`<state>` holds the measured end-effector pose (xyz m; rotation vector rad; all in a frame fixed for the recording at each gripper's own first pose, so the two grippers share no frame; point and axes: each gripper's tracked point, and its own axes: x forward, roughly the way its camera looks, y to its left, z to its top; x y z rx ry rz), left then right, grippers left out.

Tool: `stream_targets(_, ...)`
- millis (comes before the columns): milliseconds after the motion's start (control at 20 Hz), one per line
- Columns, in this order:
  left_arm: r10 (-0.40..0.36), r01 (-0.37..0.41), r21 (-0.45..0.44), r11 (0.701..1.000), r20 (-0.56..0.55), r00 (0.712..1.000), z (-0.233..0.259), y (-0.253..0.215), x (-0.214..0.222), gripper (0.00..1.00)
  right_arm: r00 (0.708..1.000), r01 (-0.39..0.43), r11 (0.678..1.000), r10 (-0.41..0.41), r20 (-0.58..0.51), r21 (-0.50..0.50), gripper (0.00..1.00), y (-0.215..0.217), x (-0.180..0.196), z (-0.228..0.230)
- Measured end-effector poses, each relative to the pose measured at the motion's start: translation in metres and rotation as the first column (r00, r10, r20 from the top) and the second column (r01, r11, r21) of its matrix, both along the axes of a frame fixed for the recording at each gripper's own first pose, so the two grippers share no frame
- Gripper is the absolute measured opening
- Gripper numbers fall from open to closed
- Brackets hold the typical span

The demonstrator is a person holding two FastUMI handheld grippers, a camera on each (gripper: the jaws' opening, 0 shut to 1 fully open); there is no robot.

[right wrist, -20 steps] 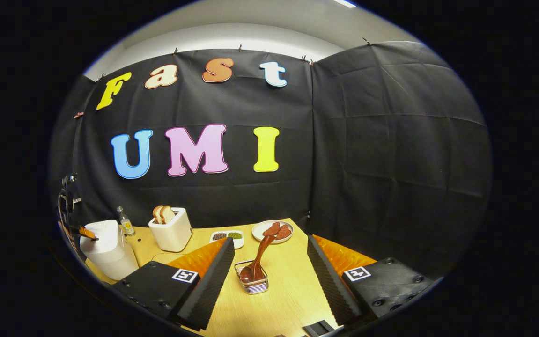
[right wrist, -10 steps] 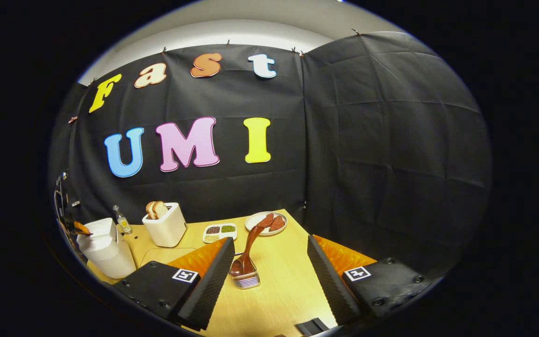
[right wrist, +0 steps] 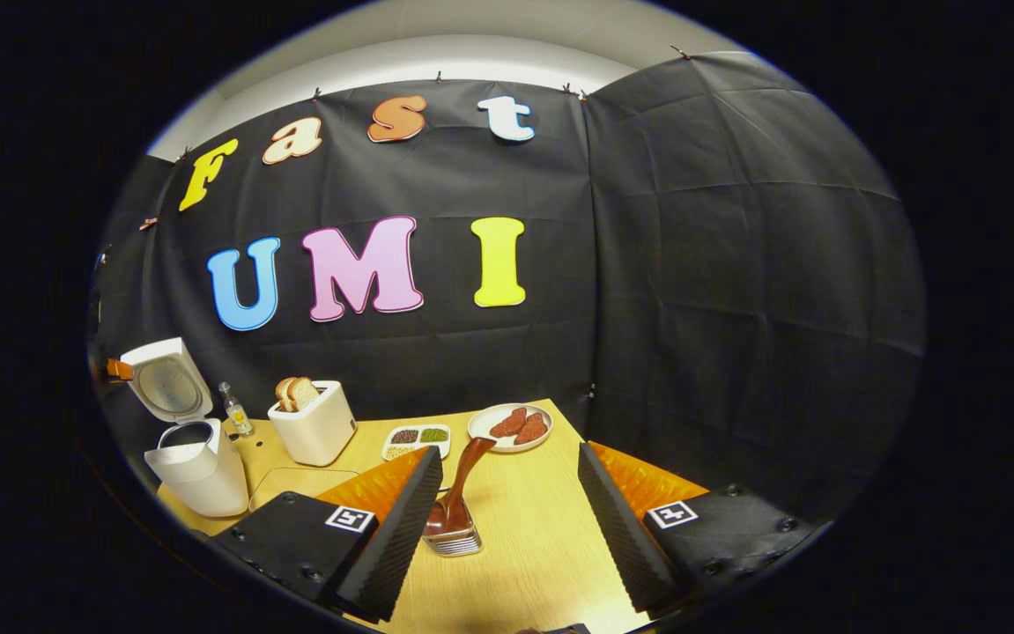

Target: Close the left gripper, press the button to open the rice cooker; take a wooden spoon from the chopstick holder with the right hand, scoop a spoonful of rice and pour it into the rice cooker, then put the wooden spoon back into the chopstick holder.

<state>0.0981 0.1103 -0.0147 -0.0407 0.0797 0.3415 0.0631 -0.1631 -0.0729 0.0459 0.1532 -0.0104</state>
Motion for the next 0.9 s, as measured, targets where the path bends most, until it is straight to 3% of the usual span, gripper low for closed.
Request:
stream_targets(150,-0.015,0.016,-0.047,0.999,0.024,1.0,-0.003,-0.022,-0.02,0.08,0.999,-0.034,0.999,0.035,-0.022,0.015,0.96,0.007,0.017,-0.01)
stream_targets(350,-0.008,0.008,-0.008,1.0,0.02,1.0,-0.006,-0.036,-0.042,0.16,0.996,-0.07,0.997,0.071,-0.054,0.017,0.96,0.017,0.038,-0.023)
stream_targets(450,-0.016,0.016,-0.015,1.0,0.015,1.0,-0.01,-0.047,-0.048,0.34,0.993,-0.083,0.996,0.085,-0.085,0.028,0.96,0.021,0.048,-0.033)
stream_targets(500,-0.022,0.023,-0.024,0.999,0.018,1.0,-0.013,-0.053,-0.051,0.5,0.99,-0.088,0.995,0.092,-0.109,0.04,0.96,0.023,0.053,-0.039)
stream_targets(550,-0.028,0.029,-0.032,0.999,0.025,0.999,-0.017,-0.056,-0.054,0.58,0.987,-0.092,0.994,0.098,-0.13,0.052,0.96,0.027,0.057,-0.046)
stream_targets(600,-0.027,0.028,-0.034,0.999,0.025,0.999,-0.022,-0.059,-0.058,0.78,0.983,-0.094,0.994,0.102,-0.152,0.063,0.96,0.029,0.062,-0.054)
stream_targets(700,-0.022,0.022,-0.021,1.0,-0.011,1.0,-0.04,-0.06,-0.07,0.96,0.975,-0.09,0.993,0.104,-0.198,0.074,0.96,0.032,0.074,-0.068)
stream_targets(900,-0.017,0.016,-0.008,1.0,-0.111,0.994,-0.076,-0.07,-0.083,0.96,0.945,-0.092,0.986,0.129,-0.3,0.137,0.99,0.047,0.093,-0.098)
